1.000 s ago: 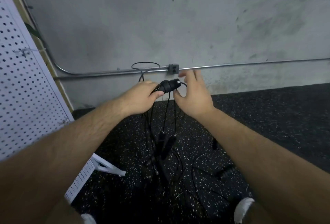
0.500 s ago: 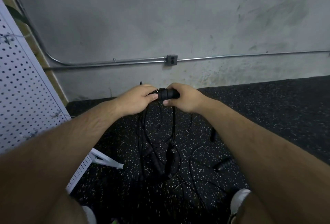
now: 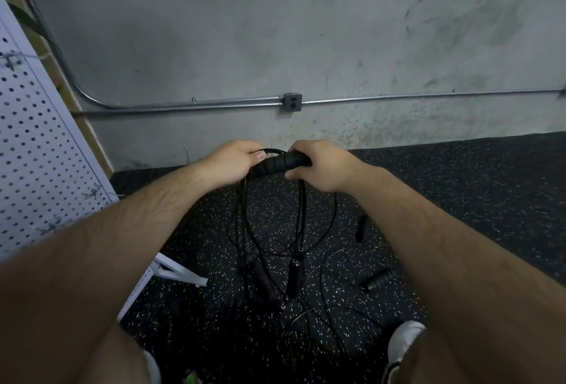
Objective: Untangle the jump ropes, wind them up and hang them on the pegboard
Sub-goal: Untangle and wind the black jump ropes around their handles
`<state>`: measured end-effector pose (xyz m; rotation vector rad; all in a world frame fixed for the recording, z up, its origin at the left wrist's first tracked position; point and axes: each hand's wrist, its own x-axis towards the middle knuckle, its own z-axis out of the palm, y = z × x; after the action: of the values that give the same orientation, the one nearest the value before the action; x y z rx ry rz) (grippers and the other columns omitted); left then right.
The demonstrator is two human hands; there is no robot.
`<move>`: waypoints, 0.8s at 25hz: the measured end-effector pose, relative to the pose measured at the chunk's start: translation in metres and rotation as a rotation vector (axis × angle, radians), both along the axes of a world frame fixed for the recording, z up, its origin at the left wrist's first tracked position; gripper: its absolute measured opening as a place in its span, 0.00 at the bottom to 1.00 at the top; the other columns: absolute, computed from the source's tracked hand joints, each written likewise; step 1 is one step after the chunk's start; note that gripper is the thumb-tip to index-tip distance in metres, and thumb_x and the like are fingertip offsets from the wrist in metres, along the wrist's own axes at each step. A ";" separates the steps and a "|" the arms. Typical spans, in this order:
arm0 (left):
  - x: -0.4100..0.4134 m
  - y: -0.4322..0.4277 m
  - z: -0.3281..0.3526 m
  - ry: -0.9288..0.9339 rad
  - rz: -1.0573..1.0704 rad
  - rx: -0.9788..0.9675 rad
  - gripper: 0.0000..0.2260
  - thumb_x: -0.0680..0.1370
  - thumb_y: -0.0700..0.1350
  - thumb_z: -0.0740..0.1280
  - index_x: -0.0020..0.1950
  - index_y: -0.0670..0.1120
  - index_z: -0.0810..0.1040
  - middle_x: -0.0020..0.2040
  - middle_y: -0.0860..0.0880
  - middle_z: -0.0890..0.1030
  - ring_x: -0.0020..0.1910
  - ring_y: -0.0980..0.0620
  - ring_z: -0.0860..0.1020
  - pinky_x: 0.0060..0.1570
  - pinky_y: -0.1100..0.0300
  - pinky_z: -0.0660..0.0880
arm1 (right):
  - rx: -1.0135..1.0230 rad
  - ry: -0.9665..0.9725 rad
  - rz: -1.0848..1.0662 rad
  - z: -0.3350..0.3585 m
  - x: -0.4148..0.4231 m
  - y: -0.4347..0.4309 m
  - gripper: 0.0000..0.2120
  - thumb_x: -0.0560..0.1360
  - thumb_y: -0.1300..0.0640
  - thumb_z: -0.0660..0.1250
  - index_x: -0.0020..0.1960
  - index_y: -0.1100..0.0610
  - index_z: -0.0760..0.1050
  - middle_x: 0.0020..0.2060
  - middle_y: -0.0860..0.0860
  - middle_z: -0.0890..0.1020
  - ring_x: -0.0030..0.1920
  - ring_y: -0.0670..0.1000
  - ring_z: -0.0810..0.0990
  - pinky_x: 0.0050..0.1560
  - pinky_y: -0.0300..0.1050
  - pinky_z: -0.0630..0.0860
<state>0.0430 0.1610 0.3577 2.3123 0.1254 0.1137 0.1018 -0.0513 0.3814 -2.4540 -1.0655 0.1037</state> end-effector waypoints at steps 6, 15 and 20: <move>-0.001 0.007 -0.003 -0.032 0.131 0.250 0.10 0.85 0.45 0.60 0.45 0.52 0.76 0.44 0.50 0.81 0.43 0.49 0.80 0.40 0.53 0.72 | -0.011 0.019 -0.039 0.005 -0.002 -0.011 0.09 0.77 0.53 0.72 0.55 0.51 0.76 0.43 0.48 0.79 0.41 0.49 0.80 0.38 0.44 0.75; -0.002 0.037 -0.028 0.210 0.095 0.231 0.11 0.85 0.45 0.60 0.46 0.48 0.79 0.35 0.53 0.85 0.36 0.52 0.82 0.44 0.52 0.79 | 0.199 0.175 -0.148 0.014 -0.002 -0.018 0.13 0.80 0.46 0.68 0.57 0.54 0.73 0.42 0.51 0.80 0.37 0.48 0.77 0.36 0.43 0.73; -0.006 0.034 -0.022 0.243 0.127 0.548 0.09 0.84 0.50 0.61 0.53 0.52 0.81 0.56 0.49 0.83 0.54 0.49 0.79 0.57 0.52 0.76 | 0.357 0.341 -0.193 0.010 -0.002 -0.005 0.12 0.82 0.45 0.64 0.57 0.53 0.72 0.38 0.50 0.77 0.33 0.47 0.74 0.34 0.44 0.72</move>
<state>0.0366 0.1952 0.3354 2.8584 0.4080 -0.0814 0.0996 -0.0567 0.3915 -2.1049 -0.6349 0.2389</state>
